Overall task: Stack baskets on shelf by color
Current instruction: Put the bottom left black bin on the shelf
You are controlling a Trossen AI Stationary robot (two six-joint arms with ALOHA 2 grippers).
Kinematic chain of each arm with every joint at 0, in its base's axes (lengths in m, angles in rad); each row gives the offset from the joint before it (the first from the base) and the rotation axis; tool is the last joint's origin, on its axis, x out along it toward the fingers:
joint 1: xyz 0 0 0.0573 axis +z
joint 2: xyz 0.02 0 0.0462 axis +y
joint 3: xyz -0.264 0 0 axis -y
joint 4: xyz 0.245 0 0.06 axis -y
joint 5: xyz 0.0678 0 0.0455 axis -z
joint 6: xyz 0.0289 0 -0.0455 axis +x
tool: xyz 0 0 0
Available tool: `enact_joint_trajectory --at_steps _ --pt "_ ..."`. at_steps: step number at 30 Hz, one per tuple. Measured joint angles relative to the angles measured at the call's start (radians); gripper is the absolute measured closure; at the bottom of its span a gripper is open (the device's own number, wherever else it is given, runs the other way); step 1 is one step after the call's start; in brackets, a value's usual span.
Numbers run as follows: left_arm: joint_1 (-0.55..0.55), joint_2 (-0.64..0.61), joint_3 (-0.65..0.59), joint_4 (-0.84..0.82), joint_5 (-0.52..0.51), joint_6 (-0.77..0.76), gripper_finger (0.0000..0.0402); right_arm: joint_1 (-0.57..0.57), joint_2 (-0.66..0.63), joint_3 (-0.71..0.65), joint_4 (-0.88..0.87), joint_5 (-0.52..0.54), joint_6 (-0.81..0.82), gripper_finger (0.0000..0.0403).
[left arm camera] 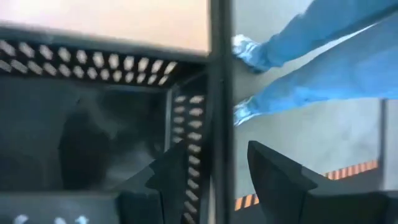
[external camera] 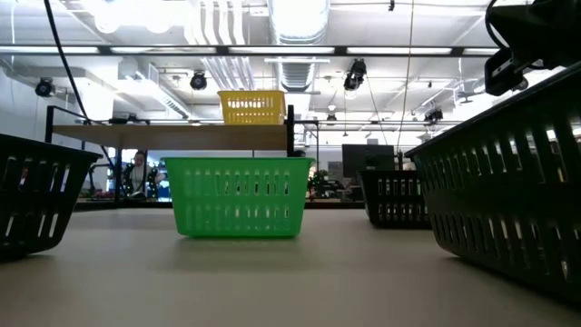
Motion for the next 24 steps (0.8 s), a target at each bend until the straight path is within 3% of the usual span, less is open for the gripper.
enact_joint_trajectory --at_steps 9,19,24 --pt "-0.002 0.033 0.018 -0.076 -0.054 -0.135 0.0259 0.0 0.0 0.0 -0.001 0.0 0.0 0.0394" --pt "0.002 0.032 -0.002 -0.126 -0.082 -0.156 0.0385 0.0 0.0 0.0 -0.001 0.008 -0.003 0.0394" --pt "0.01 -0.01 0.031 -0.238 -0.072 -0.155 0.0399 0.0 0.0 0.0 -0.001 0.037 -0.002 0.0394"
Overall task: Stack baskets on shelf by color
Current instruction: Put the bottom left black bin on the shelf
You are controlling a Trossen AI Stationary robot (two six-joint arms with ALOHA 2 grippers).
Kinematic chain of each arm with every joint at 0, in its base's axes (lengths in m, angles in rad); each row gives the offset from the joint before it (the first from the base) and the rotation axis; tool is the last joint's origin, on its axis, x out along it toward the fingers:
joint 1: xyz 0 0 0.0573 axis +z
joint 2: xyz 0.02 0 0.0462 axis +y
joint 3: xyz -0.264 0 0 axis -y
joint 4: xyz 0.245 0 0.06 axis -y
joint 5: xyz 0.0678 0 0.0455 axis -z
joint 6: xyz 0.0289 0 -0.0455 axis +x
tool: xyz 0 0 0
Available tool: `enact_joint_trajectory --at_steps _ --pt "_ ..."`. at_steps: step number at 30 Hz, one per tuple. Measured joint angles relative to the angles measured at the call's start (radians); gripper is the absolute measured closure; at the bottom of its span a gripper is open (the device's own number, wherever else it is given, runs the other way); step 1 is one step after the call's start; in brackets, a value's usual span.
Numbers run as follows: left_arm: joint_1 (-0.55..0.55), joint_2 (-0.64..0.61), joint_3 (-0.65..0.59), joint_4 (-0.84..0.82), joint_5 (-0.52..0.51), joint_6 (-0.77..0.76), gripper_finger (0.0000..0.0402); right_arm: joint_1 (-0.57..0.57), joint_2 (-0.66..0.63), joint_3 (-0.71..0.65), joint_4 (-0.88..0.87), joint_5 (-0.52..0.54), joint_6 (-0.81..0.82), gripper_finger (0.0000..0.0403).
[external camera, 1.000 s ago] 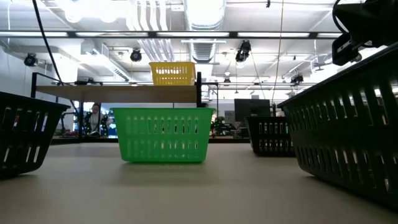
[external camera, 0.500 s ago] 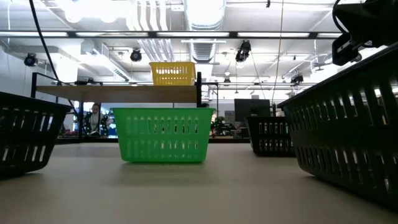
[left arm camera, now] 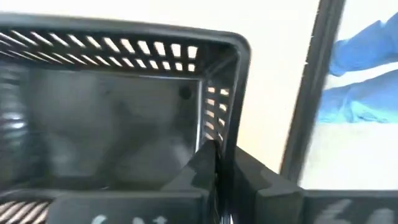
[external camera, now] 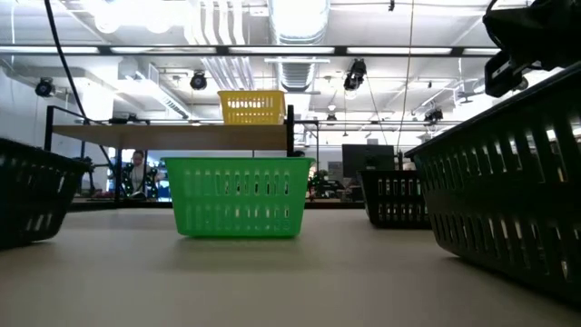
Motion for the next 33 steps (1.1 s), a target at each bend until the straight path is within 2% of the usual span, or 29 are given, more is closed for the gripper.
enact_joint_trajectory --at_steps 5,9,15,20,22,25,29,33 --pt "0.022 -0.132 0.058 -0.166 0.015 0.001 0.0401 0.0 0.0 0.0 0.001 0.024 0.0 0.0394" --pt "0.089 -0.296 0.096 -0.143 0.013 0.051 0.0401 0.0 0.0 0.0 0.001 0.034 0.001 0.0394" --pt "0.265 -0.497 0.137 -0.139 0.002 0.186 0.0401 0.0 0.0 0.0 0.002 0.045 -0.009 0.0394" --pt "0.428 -0.602 0.166 -0.179 -0.03 0.385 0.0401 0.0 0.0 0.0 0.002 0.051 -0.009 0.0394" --pt "0.494 -0.632 0.187 -0.243 -0.031 0.444 0.0401 0.0 0.0 0.0 0.002 0.052 -0.009 0.0394" --pt "0.583 -0.661 0.237 -0.425 -0.04 0.507 0.0401 0.0 0.0 0.0 0.002 0.067 -0.004 0.0394" --pt "0.677 -0.669 0.311 -0.688 -0.112 0.618 0.0401 0.0 0.0 0.0 0.002 0.087 0.0 0.0394" --pt "0.758 -0.671 0.322 -0.816 -0.16 0.765 0.0401 0.0 0.0 0.0 0.002 0.13 0.0 0.0394"
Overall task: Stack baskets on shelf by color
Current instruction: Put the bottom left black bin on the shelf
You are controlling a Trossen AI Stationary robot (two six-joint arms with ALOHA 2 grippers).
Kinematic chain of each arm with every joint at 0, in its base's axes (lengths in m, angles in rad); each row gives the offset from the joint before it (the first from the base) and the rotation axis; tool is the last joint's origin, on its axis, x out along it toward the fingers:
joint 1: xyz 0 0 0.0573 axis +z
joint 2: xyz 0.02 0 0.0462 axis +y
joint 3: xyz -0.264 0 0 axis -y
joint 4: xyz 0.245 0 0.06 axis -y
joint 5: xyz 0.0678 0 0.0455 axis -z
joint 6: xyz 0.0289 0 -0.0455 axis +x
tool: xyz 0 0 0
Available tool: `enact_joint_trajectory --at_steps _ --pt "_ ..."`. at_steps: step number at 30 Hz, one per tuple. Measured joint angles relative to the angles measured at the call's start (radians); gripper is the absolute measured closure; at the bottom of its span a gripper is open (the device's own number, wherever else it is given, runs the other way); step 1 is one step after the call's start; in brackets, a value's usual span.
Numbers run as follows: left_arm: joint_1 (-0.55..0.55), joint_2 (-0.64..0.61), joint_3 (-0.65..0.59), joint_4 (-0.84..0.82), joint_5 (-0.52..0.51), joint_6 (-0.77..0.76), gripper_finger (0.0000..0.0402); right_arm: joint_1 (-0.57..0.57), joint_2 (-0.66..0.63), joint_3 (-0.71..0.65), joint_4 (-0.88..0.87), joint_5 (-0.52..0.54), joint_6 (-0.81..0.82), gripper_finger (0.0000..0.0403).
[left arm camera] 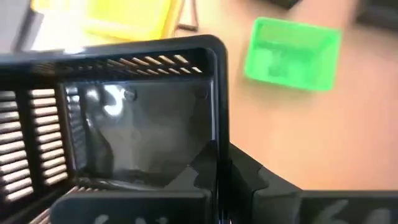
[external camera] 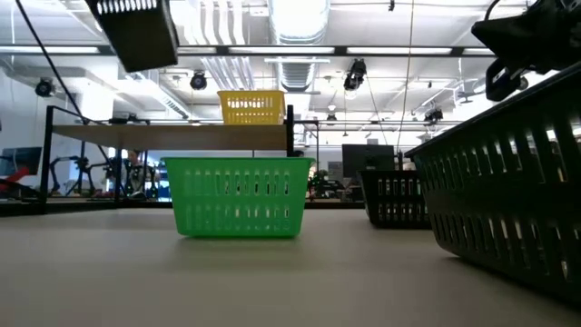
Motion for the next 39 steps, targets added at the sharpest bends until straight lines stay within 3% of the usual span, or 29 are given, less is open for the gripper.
enact_joint_trajectory --at_steps 9,17,25,39 --pt "0.154 -0.05 -0.153 -0.001 -0.063 0.31 0.0401 0.0 0.0 0.0 0.0 0.042 0.0 0.0394" --pt "0.292 -0.147 -0.316 -0.002 -0.074 0.438 0.0401 0.0 0.0 0.0 0.0 0.042 0.003 0.0394" --pt "0.349 -0.22 -0.458 0.098 -0.062 0.557 0.0401 0.0 0.0 0.0 0.0 0.042 0.003 0.0394" --pt "0.539 -0.222 -0.551 0.183 0.0 0.751 0.0401 0.0 0.0 0.0 0.007 0.045 0.072 0.0394"
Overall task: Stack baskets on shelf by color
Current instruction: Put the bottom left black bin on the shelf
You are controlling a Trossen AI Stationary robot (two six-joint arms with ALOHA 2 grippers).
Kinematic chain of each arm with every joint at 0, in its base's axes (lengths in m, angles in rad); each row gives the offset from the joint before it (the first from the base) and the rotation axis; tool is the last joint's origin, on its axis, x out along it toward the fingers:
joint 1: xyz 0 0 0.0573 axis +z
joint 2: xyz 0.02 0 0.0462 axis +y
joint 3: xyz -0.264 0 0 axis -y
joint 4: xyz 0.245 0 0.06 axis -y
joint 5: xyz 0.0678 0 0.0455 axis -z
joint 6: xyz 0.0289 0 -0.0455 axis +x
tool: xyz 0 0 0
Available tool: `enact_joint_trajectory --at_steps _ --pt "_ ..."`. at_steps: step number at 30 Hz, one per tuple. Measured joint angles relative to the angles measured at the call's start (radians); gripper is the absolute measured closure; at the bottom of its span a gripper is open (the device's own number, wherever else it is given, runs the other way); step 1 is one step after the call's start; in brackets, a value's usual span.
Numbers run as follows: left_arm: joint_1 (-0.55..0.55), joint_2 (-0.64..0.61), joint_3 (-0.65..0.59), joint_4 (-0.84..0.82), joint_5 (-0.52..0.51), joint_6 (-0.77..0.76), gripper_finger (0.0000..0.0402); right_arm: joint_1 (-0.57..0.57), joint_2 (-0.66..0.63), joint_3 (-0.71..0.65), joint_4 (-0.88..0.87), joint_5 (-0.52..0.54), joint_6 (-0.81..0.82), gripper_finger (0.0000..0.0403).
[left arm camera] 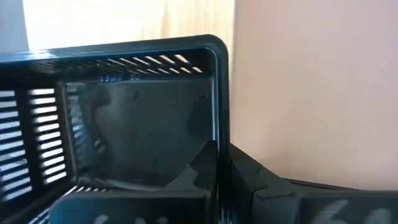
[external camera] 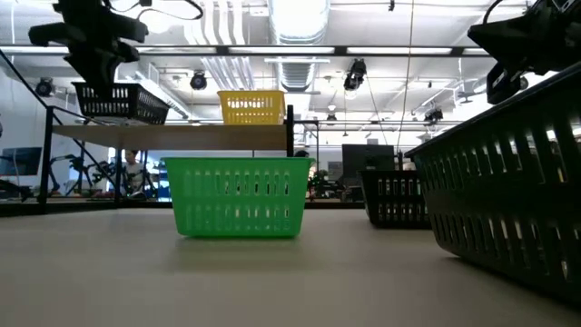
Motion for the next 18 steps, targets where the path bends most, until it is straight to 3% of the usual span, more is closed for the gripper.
enact_joint_trajectory --at_steps 10,18 --pt "0.157 0.007 -0.019 0.031 0.073 0.136 0.0402 0.0 0.0 0.0 0.0 0.0 0.014 0.0394" --pt "0.176 0.009 -0.064 0.045 0.075 0.134 0.0402 0.0 0.0 0.0 0.0 0.0 0.052 0.0394"
